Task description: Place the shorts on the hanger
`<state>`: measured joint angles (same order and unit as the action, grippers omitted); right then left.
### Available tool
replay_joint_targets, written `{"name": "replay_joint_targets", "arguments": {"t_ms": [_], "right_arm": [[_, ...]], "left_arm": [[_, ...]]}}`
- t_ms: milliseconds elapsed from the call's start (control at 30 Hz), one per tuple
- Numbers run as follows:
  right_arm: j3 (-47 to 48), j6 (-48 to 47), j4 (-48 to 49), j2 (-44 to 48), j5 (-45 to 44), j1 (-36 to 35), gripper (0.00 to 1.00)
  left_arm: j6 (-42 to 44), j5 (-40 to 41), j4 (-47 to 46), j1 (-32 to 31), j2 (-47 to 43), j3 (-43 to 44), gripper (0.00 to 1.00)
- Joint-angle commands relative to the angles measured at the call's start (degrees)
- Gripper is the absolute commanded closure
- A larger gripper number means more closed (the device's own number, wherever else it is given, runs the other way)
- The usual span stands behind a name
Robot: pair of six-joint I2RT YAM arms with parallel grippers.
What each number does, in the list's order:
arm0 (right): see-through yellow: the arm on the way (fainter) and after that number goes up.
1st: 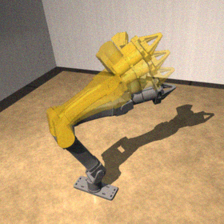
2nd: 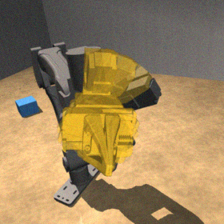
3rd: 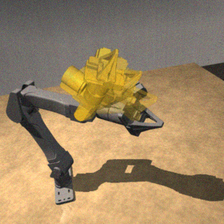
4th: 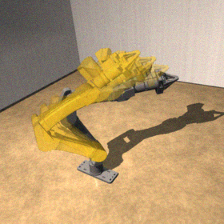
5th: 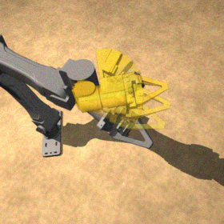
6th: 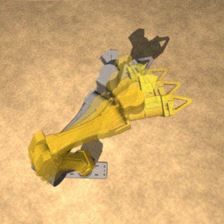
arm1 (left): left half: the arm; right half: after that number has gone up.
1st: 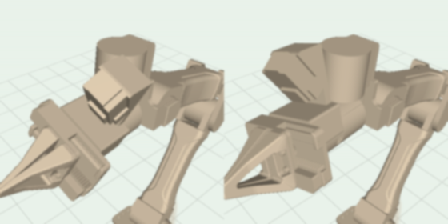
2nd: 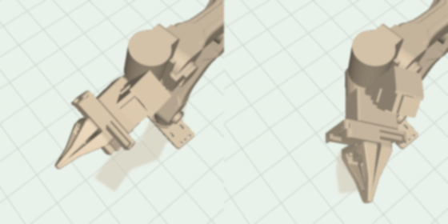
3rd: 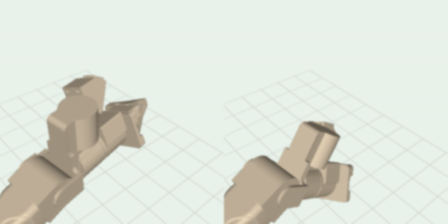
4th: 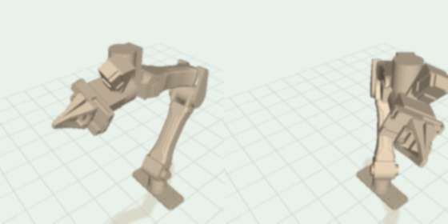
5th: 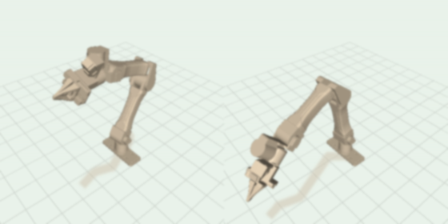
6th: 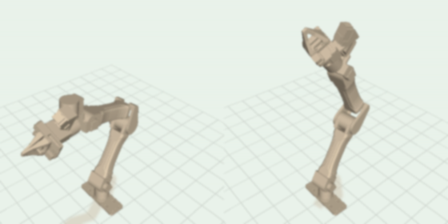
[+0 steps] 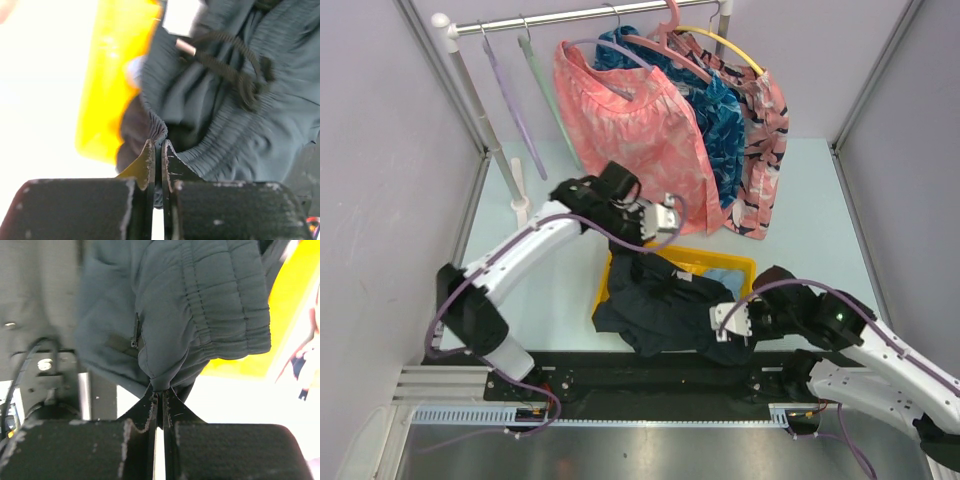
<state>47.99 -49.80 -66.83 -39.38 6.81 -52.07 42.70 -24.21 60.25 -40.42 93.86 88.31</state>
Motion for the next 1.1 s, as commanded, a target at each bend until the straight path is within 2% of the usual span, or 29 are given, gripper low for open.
{"name": "replay_joint_targets", "arguments": {"t_ms": [0, 67, 100, 133, 200, 300, 433, 533, 667, 833, 967, 1067], "right_arm": [[-0.35, -0.91, 7.75, -4.30, -3.31, 5.83, 0.93], [-0.18, -1.87, 8.99, -5.44, -0.93, 10.47, 0.82], [-0.09, -2.05, 10.04, -6.32, 2.04, 11.81, 0.71], [0.00, -2.14, 10.31, -6.94, 3.46, 13.30, 0.48], [0.61, -2.14, 9.79, -8.43, 7.93, 16.82, 0.26], [2.37, -0.48, 7.95, -10.80, 13.47, 19.72, 0.14], [5.36, 5.40, 8.03, -14.22, 19.20, 22.71, 0.07], [7.55, 12.78, 12.41, -18.34, 22.54, 27.19, 0.04], [12.65, 23.06, 19.34, -26.86, 30.26, 33.52, 0.05], [16.43, 34.92, 25.60, -35.06, 30.72, 32.57, 0.07], [16.44, 37.40, 28.85, -41.11, 29.50, 29.15, 0.00], [16.17, 37.93, 32.36, -44.20, 25.91, 28.87, 0.00]], "left_arm": [[-7.27, 0.03, -1.80, 4.47, -10.70, -0.23, 1.00], [-7.80, 2.14, -1.63, 4.48, -12.82, -2.61, 1.00], [-9.81, 3.10, -2.23, 4.56, -13.87, -5.49, 1.00], [-10.52, 4.33, -2.24, 4.57, -15.45, -6.91, 1.00], [-13.50, 4.78, -3.20, 4.57, -16.87, -10.33, 1.00], [-17.63, 5.05, -4.69, 4.57, -18.63, -12.37, 1.00], [-19.15, 5.13, -5.84, 4.57, -20.47, -14.04, 1.00], [-17.83, 5.40, -5.85, 4.48, -22.14, -15.27, 1.00], [-16.77, 5.05, -6.45, 4.48, -24.34, -17.47, 1.00], [-15.89, 5.31, -6.46, 4.04, -24.87, -17.74, 1.00], [-15.80, 5.84, -6.90, 4.13, -24.87, -17.56, 1.00], [-15.37, 5.66, -6.46, 4.12, -25.31, -17.91, 1.00]]}}
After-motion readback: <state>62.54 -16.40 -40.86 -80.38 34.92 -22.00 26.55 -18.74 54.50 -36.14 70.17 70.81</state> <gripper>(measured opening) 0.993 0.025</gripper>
